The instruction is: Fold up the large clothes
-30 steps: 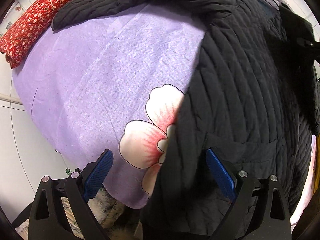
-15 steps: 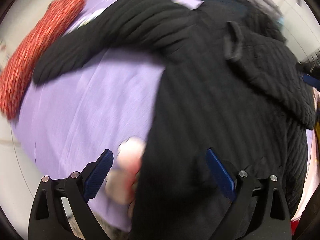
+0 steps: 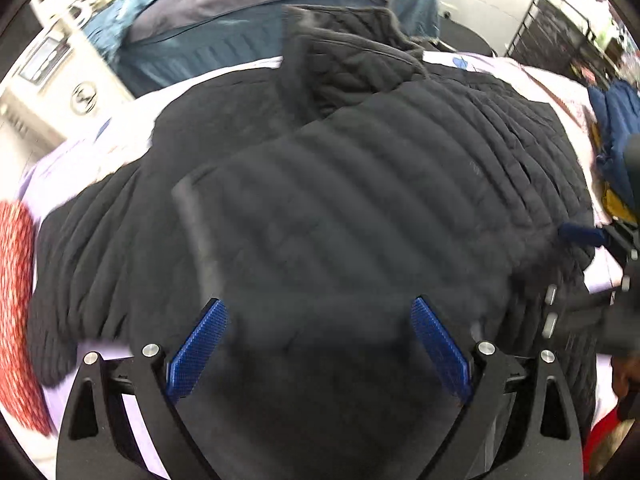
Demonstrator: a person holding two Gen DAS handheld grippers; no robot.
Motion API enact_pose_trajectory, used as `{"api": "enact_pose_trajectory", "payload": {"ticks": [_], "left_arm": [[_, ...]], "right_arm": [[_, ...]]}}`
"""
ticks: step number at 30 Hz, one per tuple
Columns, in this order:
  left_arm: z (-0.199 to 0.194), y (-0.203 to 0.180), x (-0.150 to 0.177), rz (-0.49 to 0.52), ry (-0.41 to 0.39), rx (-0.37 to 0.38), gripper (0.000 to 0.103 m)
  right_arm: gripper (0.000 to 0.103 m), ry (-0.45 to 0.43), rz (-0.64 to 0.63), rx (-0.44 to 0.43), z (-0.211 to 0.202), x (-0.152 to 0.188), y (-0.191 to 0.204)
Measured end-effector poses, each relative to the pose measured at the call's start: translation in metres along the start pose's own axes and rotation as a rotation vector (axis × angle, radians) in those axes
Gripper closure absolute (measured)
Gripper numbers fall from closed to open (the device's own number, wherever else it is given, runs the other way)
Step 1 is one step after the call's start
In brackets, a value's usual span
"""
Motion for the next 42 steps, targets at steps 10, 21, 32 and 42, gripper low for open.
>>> {"api": "enact_pose_trajectory", "payload": {"ticks": [10, 21, 32, 42], "left_arm": [[0.069, 0.002, -0.013, -0.041, 0.109, 0.09, 0.005], [0.095, -0.009, -0.027, -0.009, 0.165, 0.014, 0.005], [0.088, -0.014, -0.013, -0.012, 0.124, 0.034, 0.005], [0.021, 0.016, 0.042, -0.219, -0.016, 0.135, 0.006]], "right_arm": [[0.006, 0.031, -0.062, 0.033, 0.028, 0.006, -0.001], [0.005, 0.067, -0.048, 0.124, 0.05, -0.007, 0.015], [0.005, 0.031, -0.044, 0.148, 0.046, 0.018, 0.027], [0.005, 0.035, -0.037, 0.094, 0.004, 0.032, 0.045]]}}
Point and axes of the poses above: each gripper's, at about its wrist camera, not at the fingertips, and z roughly the way its jaws point, y to its left, x to its underside, the point moved 9 cm from there along z, roughly the way its jaws point, and after that the axes turned 4 degrees about z, right-handed, at the moved point
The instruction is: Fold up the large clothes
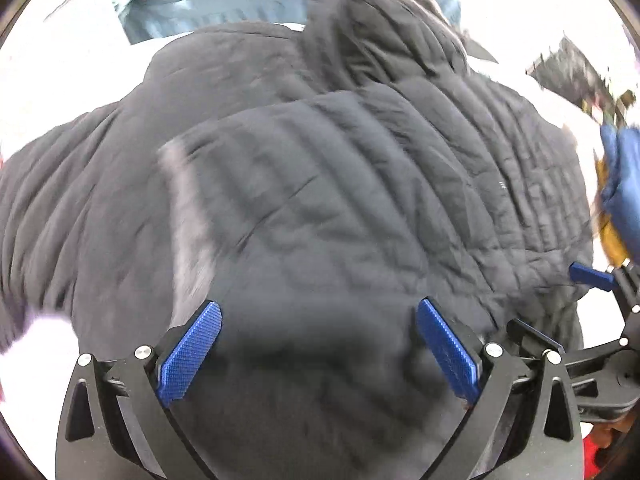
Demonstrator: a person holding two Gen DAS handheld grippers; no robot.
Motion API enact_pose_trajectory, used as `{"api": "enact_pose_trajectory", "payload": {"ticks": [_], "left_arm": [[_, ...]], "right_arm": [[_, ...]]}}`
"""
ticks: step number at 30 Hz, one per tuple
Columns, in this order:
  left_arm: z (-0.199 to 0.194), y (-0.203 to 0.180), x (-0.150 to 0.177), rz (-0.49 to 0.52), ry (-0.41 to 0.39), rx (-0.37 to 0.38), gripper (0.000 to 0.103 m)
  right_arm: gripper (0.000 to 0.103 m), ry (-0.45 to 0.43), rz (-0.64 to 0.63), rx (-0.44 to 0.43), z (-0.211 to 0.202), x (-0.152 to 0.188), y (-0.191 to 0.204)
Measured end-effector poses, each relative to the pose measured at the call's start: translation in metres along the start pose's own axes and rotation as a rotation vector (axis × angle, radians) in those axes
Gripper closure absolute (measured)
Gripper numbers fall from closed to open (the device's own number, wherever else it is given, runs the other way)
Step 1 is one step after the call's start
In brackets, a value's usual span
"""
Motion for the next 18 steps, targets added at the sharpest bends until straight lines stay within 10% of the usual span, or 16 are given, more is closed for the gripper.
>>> {"api": "enact_pose_trajectory", "payload": {"ticks": [18], "left_arm": [[-0.078, 0.268, 0.166, -0.84, -0.145, 0.021, 0.006]], "right_arm": [[0.005, -0.001, -0.124, -0.121, -0.06, 0.079, 0.107]]}}
Point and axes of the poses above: each gripper's, at about its wrist camera, not at the fingertips, and z roughly the way its jaws point, y to its left, x to its underside, the point moved 9 cm from there along z, roughly the way its jaws point, and after that the axes turned 4 degrees about z, right-handed, at the moved point
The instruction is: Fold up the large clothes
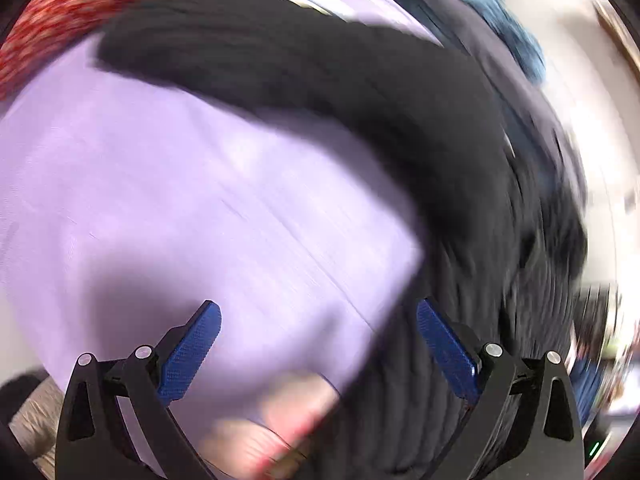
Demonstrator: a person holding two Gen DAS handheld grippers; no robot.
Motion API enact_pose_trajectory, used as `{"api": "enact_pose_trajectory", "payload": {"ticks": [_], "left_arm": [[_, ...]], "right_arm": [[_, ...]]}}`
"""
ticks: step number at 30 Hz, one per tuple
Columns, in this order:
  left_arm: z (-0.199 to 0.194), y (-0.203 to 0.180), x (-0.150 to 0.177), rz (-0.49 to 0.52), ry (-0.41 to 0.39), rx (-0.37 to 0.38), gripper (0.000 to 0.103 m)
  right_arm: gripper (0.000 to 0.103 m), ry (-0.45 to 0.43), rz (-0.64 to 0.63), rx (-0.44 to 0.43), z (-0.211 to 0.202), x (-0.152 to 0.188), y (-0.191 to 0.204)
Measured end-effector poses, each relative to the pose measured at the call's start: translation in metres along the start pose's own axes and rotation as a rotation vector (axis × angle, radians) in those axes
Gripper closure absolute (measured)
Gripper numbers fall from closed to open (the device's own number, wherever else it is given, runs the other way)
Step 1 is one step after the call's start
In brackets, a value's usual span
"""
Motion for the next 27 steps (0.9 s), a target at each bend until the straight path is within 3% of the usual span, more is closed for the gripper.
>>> {"api": "enact_pose_trajectory", "payload": {"ticks": [4, 8, 15, 18, 23, 27], "left_arm": [[-0.02, 0.046, -0.054, -0.106, -0.083, -0.055, 0.007], [-0.022, 0.071, -0.098, -0.133, -0.115, -0.048, 0.008], [0.012, 0.1, -0.127, -0.226, -0.065, 0.03, 0.015], [0.015, 0.104, -0.146, -0.261, -0.101, 0.047, 0.015], [0.016, 0.107, -0.165, -0.239, -0.095, 0.029, 0.043], [0.011, 0.097, -0.173, -0.185, -0.11, 0.012, 0.074]], "right_arm": [[0.005, -0.006, 0.019, 0.021, -0.01, 0.006, 0.013], [0.005, 0.0, 0.064, 0.042, -0.012, 0.015, 0.007], [0.005, 0.015, 0.145, 0.095, -0.008, 0.018, -0.008], [0.005, -0.003, 0.178, 0.115, -0.014, 0.016, -0.004], [0.005, -0.017, 0.217, 0.142, -0.025, 0.011, -0.008], [0.005, -0.02, 0.254, 0.153, -0.031, 0.016, -0.02]]}}
Point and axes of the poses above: each gripper's, at about its wrist camera, not at the fingertips, and z roughly the way its jaws point, y to its left, x to its underside, the point moved 9 cm from there along z, roughly the way its jaws point, and after that the axes turned 4 degrees about z, right-handed, at the moved point
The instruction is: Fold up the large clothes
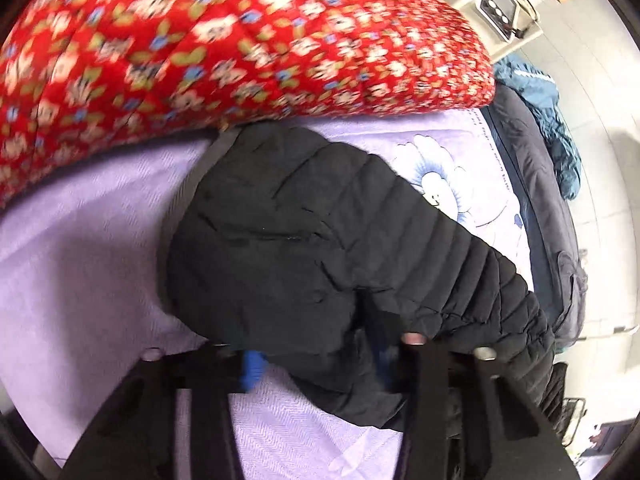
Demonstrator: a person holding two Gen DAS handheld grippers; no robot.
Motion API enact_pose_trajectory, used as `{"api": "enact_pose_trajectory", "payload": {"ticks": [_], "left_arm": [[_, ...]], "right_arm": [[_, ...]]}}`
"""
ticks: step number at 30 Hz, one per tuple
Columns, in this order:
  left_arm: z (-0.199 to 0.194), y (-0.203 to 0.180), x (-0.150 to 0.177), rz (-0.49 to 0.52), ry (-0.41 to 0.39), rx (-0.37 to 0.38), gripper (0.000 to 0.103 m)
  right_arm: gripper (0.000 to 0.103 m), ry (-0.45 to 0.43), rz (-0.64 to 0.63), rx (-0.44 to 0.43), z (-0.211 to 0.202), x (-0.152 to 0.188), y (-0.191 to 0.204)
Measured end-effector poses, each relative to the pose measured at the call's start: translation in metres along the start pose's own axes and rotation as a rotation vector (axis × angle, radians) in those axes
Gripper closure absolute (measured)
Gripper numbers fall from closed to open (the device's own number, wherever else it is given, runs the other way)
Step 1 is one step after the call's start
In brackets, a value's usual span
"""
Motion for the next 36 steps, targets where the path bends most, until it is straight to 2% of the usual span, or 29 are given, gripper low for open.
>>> {"api": "enact_pose_trajectory", "payload": {"ticks": [1, 3, 7, 13, 17, 19, 23, 25, 26, 29, 31, 35, 36], "left_arm": [[-0.003, -0.004, -0.004, 0.011, -0.01, 0.003, 0.08], [-0.012, -0.011, -0.011, 0.04, -0.039, 0.007, 0.086], [-0.048, -0.022, -0.027, 0.089, -0.104, -0.011, 0.091], [-0.106, -0.041, -0.067, 0.096, -0.227, -0.046, 0.094], [-0.127, -0.07, -0.067, 0.162, -0.268, -0.09, 0.094], [-0.134, -0.096, -0.058, 0.19, -0.278, -0.06, 0.095], [-0.139, -0.178, -0.019, 0.356, -0.277, 0.023, 0.095], [-0.139, -0.241, 0.015, 0.489, -0.259, 0.088, 0.095], [-0.137, -0.26, 0.026, 0.527, -0.255, 0.11, 0.095], [-0.134, -0.345, 0.094, 0.662, -0.192, 0.259, 0.095], [-0.126, -0.382, 0.139, 0.728, -0.132, 0.332, 0.095], [-0.109, -0.451, 0.244, 0.919, -0.018, 0.429, 0.095], [-0.106, -0.46, 0.26, 0.941, 0.004, 0.441, 0.095]], "right_arm": [[0.005, -0.002, 0.006, 0.001, 0.001, -0.001, -0.005], [0.005, -0.009, 0.024, -0.006, 0.001, -0.004, -0.015], [0.007, -0.018, 0.044, -0.034, 0.001, -0.009, -0.021], [0.012, -0.041, 0.038, -0.088, 0.001, -0.02, -0.026], [0.012, -0.047, 0.057, -0.109, 0.003, -0.024, -0.041], [0.012, -0.051, 0.074, -0.116, 0.004, -0.024, -0.051], [0.012, -0.047, 0.127, -0.123, 0.009, -0.02, -0.074], [0.012, -0.042, 0.152, -0.124, 0.013, -0.017, -0.084], [0.012, -0.038, 0.166, -0.126, 0.015, -0.015, -0.088], [0.012, -0.03, 0.201, -0.135, 0.02, -0.012, -0.099], [0.012, -0.028, 0.218, -0.138, 0.023, -0.011, -0.106], [0.012, -0.037, 0.244, -0.145, 0.023, -0.011, -0.116], [0.012, -0.038, 0.25, -0.145, 0.023, -0.011, -0.117]]}}
Point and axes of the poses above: each gripper's, at about its wrist camera, not at the fingertips, and z roughly the way its jaws point, y to its left, x to its underside, the point moved 9 cm from there along z, roughly the way its jaws point, and after that the axes turned 4 degrees about z, right-handed, at the moved point
